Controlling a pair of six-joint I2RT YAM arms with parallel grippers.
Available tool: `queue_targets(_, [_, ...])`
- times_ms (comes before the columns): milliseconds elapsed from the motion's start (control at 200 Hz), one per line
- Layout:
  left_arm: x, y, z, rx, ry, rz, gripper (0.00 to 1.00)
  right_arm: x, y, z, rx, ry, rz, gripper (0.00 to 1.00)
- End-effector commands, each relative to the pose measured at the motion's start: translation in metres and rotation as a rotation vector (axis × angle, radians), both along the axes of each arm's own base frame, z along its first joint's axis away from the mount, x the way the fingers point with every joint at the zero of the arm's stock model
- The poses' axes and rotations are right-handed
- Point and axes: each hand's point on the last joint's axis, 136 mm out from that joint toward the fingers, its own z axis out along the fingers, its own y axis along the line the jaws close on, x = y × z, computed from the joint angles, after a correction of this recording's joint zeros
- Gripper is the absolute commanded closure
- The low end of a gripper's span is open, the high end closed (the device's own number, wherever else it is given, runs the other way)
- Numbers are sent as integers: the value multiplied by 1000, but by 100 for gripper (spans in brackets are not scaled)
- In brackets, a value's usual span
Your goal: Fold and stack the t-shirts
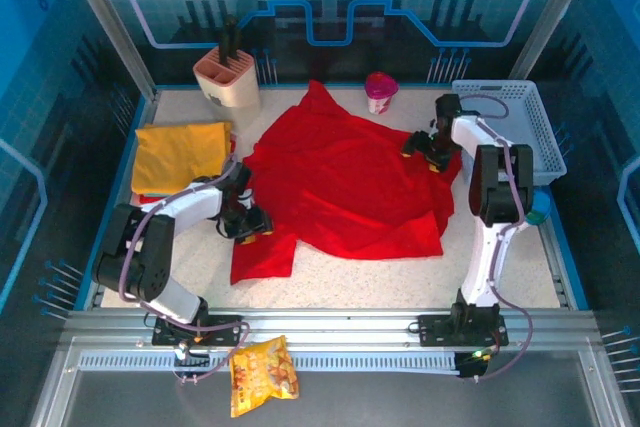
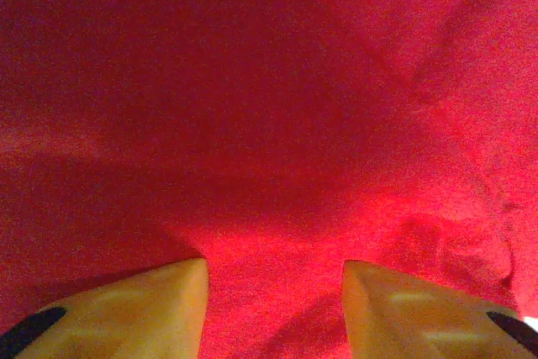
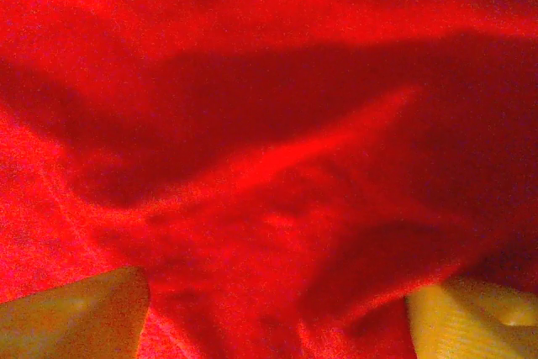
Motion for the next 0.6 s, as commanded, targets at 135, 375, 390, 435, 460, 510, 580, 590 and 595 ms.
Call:
queue_targets(135, [-31, 6, 0, 13, 39, 54, 54, 42, -3, -9, -51, 11, 39, 21])
queue_targets(375, [-34, 8, 10, 7, -3, 71, 54, 48, 8, 50, -13, -161, 107, 16])
queue_targets(390, [-33, 7, 11, 4, -6, 71, 54, 46, 11, 56, -3, -177, 117, 14])
queue_targets(435, [-30, 5, 12, -8, -14, 72, 54, 37, 16, 75, 8, -215, 137, 12])
queue_targets(460, [-29, 4, 12, -13, -17, 70, 54, 29, 18, 85, 11, -228, 146, 11])
queue_targets(510, [-25, 2, 13, -18, -26, 64, 54, 15, 19, 96, 18, -227, 150, 11])
queue_targets(580, [-21, 0, 16, -23, -35, 50, 54, -11, 14, 104, 7, -189, 118, 11])
queue_targets(590, [-20, 0, 17, -25, -38, 48, 54, -16, 12, 103, 6, -181, 112, 12])
queue_targets(595, [-20, -1, 17, -25, -38, 47, 54, -18, 12, 104, 5, -178, 108, 12])
